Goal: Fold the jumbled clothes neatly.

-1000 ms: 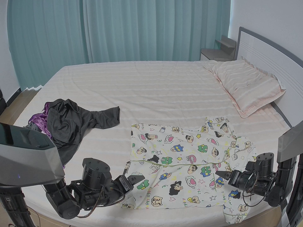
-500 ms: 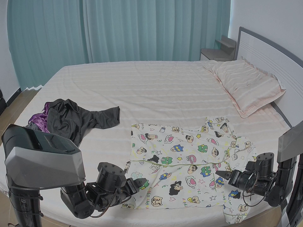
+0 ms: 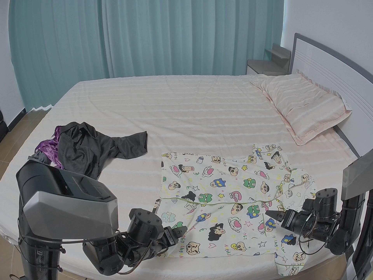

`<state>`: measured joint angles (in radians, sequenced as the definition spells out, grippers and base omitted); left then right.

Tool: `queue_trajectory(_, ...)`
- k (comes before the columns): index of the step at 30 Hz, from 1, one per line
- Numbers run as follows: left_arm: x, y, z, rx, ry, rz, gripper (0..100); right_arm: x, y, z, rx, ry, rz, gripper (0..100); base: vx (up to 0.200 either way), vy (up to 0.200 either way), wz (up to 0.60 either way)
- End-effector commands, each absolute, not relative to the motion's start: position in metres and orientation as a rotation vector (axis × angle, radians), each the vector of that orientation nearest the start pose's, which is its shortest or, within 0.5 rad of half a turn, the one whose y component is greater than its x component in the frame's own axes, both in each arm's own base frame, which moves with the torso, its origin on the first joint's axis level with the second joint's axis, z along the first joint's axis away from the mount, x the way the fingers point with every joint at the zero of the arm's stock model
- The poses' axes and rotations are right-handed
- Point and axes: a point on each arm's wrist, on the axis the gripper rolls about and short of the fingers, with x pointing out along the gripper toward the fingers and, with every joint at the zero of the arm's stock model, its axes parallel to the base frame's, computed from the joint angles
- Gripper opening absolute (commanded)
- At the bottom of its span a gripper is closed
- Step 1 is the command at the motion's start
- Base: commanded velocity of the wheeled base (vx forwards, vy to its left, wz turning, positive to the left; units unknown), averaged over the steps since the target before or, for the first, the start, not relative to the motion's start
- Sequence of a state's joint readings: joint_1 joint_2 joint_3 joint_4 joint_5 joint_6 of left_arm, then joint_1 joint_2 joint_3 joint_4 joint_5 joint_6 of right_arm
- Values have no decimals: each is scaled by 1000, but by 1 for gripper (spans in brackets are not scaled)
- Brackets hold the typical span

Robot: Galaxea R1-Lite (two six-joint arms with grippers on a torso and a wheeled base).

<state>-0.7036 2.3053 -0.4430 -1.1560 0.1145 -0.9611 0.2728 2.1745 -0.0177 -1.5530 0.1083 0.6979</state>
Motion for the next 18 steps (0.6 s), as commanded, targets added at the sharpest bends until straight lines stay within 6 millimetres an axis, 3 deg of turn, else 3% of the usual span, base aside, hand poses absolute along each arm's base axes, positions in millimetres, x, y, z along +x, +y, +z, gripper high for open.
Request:
queue_trajectory(1, 232, -192, -38, -610, 863, -191, 100, 208, 61, 2, 617, 715, 140, 100, 0, 0, 0)
queue_trajectory(12, 250, -201, -41, -624, 821, -202, 100, 208, 61, 2, 617, 714, 141, 100, 0, 0, 0)
queue_trajectory(13, 251, -201, -42, -625, 820, -202, 0, 208, 61, 2, 617, 714, 141, 100, 0, 0, 0)
queue_trajectory(18, 252, -200, -43, -628, 817, -199, 0, 209, 61, 2, 617, 712, 141, 100, 0, 0, 0)
